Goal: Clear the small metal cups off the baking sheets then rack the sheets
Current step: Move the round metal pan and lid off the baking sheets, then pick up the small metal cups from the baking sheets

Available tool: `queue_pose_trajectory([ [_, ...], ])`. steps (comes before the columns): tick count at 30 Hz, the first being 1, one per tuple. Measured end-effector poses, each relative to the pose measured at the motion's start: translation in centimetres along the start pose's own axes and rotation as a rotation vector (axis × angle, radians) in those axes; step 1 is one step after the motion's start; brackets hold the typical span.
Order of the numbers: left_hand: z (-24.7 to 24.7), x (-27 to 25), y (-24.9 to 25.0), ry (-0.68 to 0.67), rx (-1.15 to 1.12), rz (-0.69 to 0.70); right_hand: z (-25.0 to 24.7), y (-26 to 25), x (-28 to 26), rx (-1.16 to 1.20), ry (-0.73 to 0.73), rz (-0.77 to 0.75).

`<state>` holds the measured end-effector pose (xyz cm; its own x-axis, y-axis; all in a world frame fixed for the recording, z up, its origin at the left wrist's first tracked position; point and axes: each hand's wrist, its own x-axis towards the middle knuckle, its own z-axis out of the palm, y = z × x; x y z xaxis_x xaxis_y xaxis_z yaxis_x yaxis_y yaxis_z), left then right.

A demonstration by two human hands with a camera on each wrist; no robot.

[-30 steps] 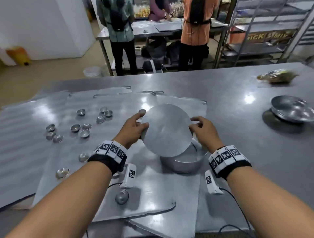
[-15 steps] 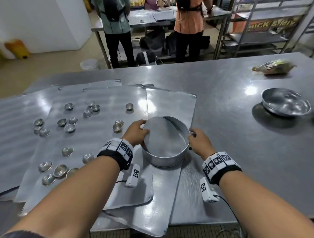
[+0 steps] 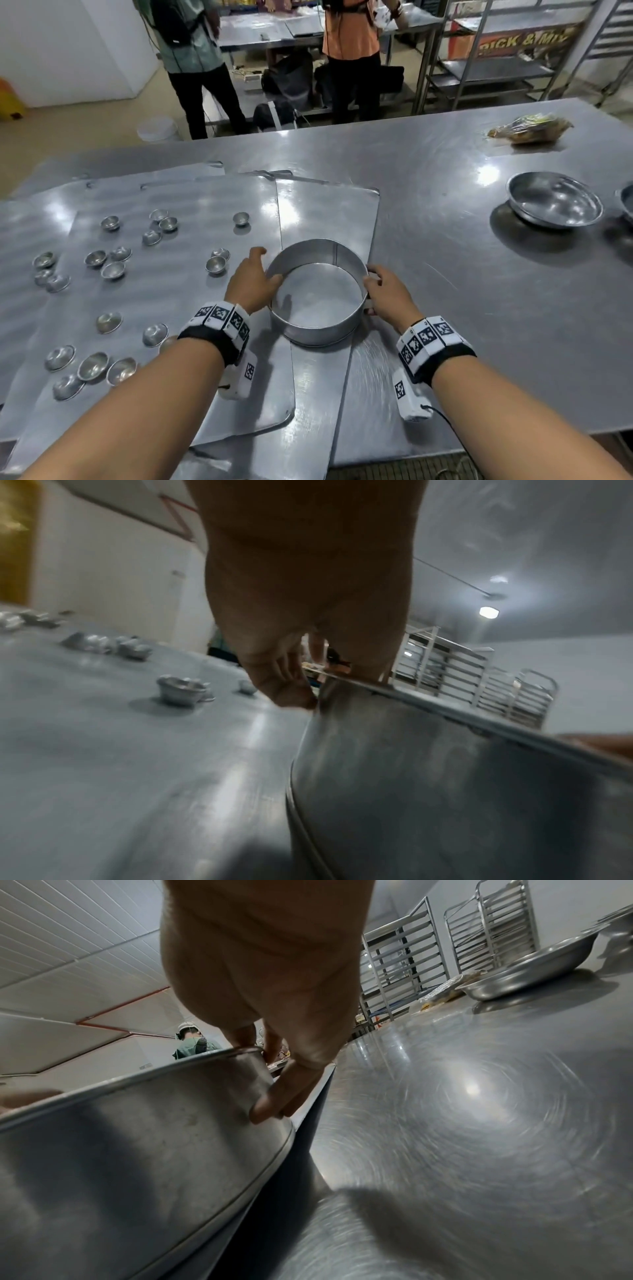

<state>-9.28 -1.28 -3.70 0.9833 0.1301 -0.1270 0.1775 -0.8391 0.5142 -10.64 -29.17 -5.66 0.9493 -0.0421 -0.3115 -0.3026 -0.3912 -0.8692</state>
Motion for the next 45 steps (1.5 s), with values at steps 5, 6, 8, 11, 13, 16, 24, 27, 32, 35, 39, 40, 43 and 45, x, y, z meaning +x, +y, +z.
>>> queue_pose_trajectory([
  [5,0.4,-0.9,-0.7,-0.183,-0.371,-0.095,-0.4,-0.4,-0.3,0.017,0.023,-0.018],
  [6,0.6,-1.0,-0.6,-0.194,-0.429,-0.089,-0.8,-0.6,-0.5,0.024,0.033,-0.008],
  [8,1.1,-1.3,0.4,-0.205,-0.516,-0.06,-2.0,-0.4,-0.5,0.036,0.054,0.004],
  [11,2.3,-1.6,2.8,-0.213,-0.579,0.005,-4.4,0.1,-1.0,0.07,0.103,0.026],
  [13,3.4,-1.8,4.7,-0.233,-0.596,0.058,-6.3,0.8,-1.1,0.083,0.15,0.038],
  [16,5.2,-2.1,7.6,-0.292,-0.571,0.114,-9.4,2.4,-1.3,0.091,0.215,0.044],
  [24,11.2,-2.8,12.6,-0.45,-0.637,0.157,-15.1,6.9,-4.1,0.094,0.31,0.076],
  [27,12.2,-3.0,13.2,-0.448,-0.662,0.132,-15.6,7.1,-5.3,0.052,0.328,0.082],
  [32,12.8,-2.5,13.1,-0.391,-0.676,0.101,-15.6,8.2,-4.9,0.064,0.299,0.15],
  [35,13.0,-2.2,12.9,-0.349,-0.651,0.1,-15.7,7.9,-4.8,0.052,0.315,0.156],
  [39,13.2,-2.0,12.5,-0.287,-0.622,0.091,-16.0,8.3,-4.5,-0.009,0.282,0.172],
  [40,13.1,-2.0,12.4,-0.281,-0.63,0.083,-16.2,8.3,-4.5,-0.047,0.274,0.173],
  [43,12.6,-2.1,12.3,-0.297,-0.65,0.088,-16.6,8.1,-4.4,-0.141,0.272,0.191],
  [45,12.1,-2.3,12.3,-0.329,-0.633,0.128,-16.8,7.8,-4.4,-0.195,0.26,0.202],
])
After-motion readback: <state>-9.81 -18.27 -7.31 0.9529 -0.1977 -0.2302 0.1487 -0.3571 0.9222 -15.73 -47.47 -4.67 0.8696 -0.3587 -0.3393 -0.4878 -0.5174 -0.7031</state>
